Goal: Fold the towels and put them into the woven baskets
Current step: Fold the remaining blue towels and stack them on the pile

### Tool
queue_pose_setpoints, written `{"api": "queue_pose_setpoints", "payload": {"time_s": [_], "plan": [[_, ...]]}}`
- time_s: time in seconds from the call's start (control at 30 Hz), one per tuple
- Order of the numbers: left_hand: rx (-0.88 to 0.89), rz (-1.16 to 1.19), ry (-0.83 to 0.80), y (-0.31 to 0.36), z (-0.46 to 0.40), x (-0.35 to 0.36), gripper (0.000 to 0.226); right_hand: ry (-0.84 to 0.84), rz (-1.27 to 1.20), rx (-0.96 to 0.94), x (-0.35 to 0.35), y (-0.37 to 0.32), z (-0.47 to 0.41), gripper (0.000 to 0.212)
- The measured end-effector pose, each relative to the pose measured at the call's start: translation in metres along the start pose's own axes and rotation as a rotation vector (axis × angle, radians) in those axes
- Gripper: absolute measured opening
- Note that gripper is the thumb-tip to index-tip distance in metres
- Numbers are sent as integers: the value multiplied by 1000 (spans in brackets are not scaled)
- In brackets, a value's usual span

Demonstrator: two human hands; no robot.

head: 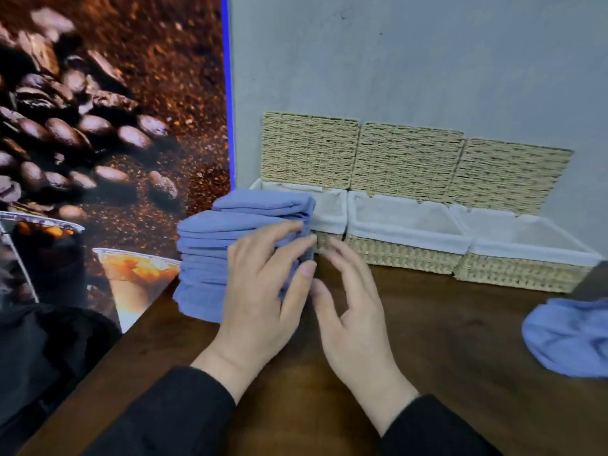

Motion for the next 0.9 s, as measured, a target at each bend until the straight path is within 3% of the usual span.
{"api": "queue_pose_setpoints", "payload": {"time_s": [0.23, 0.43, 0.53, 0.63, 0.7, 0.9], "plan": [[-178, 155, -331, 68, 41, 104, 36, 53, 128, 179, -113, 55, 39, 32], [-205, 134, -654, 132, 66, 201, 56, 34, 419, 253, -226, 116, 68, 25], [-204, 144, -715, 164, 69, 239, 57, 39, 580, 321, -281, 149, 75, 33], [-211, 159, -741, 183, 69, 268, 57, -102, 764, 439, -311, 184, 79, 53], [-219, 167, -754, 189, 69, 278, 56, -185, 851, 462, -314, 200, 81, 55], [-263, 197, -761, 186, 68, 280, 53, -91, 1063, 419, -304, 214, 73, 11]]}}
Point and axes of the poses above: each hand's wrist, its own z-axis away from the middle knuckle, its own x-axis out of the palm, y = z × x, the point moved 8 cm from there along -z, towards the middle knuckle
